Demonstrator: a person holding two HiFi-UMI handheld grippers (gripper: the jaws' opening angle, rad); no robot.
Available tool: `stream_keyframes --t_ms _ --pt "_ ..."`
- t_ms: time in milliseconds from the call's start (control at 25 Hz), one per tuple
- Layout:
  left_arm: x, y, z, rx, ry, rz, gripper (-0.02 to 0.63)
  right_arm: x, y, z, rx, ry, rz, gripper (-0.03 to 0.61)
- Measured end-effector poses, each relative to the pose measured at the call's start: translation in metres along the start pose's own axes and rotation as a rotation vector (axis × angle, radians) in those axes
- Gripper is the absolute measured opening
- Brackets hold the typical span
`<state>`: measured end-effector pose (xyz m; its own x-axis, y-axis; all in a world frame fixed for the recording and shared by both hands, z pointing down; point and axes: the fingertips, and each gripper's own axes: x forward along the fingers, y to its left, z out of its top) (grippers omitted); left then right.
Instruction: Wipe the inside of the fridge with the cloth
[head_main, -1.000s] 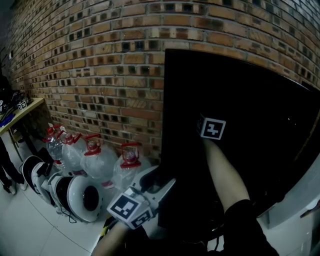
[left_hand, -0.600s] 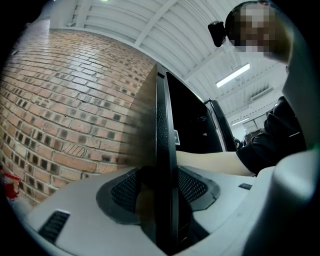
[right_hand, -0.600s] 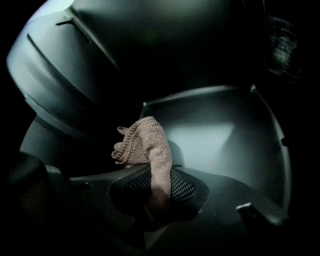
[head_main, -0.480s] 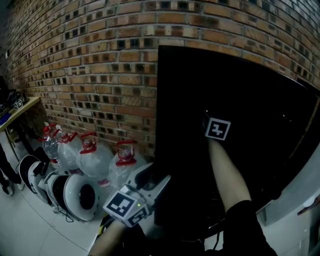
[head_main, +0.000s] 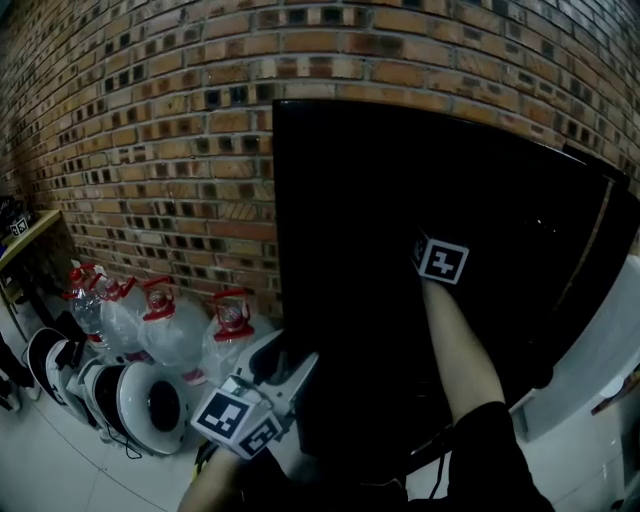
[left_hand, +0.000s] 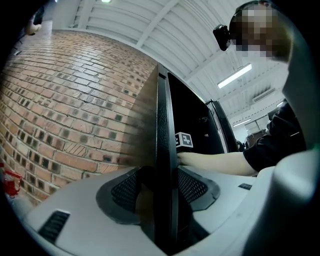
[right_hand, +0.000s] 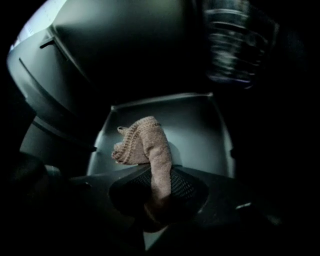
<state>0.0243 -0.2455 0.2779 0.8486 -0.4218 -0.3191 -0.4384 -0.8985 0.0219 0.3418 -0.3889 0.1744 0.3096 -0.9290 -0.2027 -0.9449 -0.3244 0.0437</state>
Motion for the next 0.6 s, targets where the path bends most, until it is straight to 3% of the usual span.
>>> stream_keyframes --t_ms 200,600 --pt "-0.002 0.0 -0.001 -0.012 -0.041 0.035 0.233 -0.009 -0.034 -0.002 0.007 0.0 -0.066 0.074" --pt "0.001 -0.001 0.0 -0.001 -0.021 0.057 0.233 -0.017 -0.065 -0.005 0.031 0.001 -0.173 0.074"
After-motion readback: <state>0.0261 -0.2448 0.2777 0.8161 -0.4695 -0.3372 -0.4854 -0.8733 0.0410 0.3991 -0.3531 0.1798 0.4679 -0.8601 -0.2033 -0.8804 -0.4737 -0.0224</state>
